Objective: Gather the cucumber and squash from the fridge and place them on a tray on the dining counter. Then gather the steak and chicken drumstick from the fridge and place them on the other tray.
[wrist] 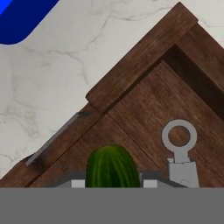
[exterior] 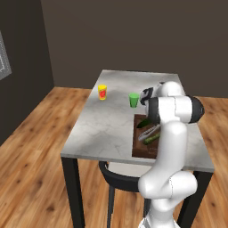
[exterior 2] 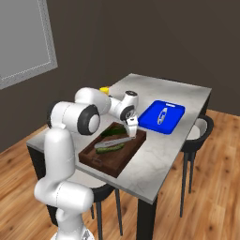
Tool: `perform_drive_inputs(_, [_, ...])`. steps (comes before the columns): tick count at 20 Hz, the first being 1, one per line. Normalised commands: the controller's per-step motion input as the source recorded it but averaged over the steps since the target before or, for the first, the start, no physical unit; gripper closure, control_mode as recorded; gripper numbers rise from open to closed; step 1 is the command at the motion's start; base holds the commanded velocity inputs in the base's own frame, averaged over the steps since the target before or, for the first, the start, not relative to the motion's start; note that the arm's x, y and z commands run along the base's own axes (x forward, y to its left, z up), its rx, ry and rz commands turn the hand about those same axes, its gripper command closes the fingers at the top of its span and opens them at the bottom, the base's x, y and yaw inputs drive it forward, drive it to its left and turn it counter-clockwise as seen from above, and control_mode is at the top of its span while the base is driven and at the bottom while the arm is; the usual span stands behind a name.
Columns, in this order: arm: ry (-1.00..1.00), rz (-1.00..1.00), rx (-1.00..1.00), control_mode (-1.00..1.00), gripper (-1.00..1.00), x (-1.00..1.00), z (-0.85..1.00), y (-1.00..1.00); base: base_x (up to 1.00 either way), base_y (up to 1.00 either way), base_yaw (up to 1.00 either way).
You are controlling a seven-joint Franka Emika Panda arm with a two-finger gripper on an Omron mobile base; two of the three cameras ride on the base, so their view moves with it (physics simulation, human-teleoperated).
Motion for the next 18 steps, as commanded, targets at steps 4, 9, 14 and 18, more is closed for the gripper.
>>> perform_drive_inputs(4, [-0.06,0.0,0.0,-1.0,1.0,-0.53,-0.11,-0.12,0.0,0.0,0.0])
perform_drive_inputs(9, [0.0,0.0,0.0,-1.0,1.0,-0.04,-0.15,-0.02,0.0,0.0,0.0])
perform_drive_inputs(14, [0.0,0.0,0.0,-1.0,1.0,0.11,-0.11,0.0,0.0,0.0,0.0])
perform_drive_inputs(18, [0.0,0.0,0.0,-1.0,-1.0,0.01,-0.08,0.0,0.0,0.0,0.0])
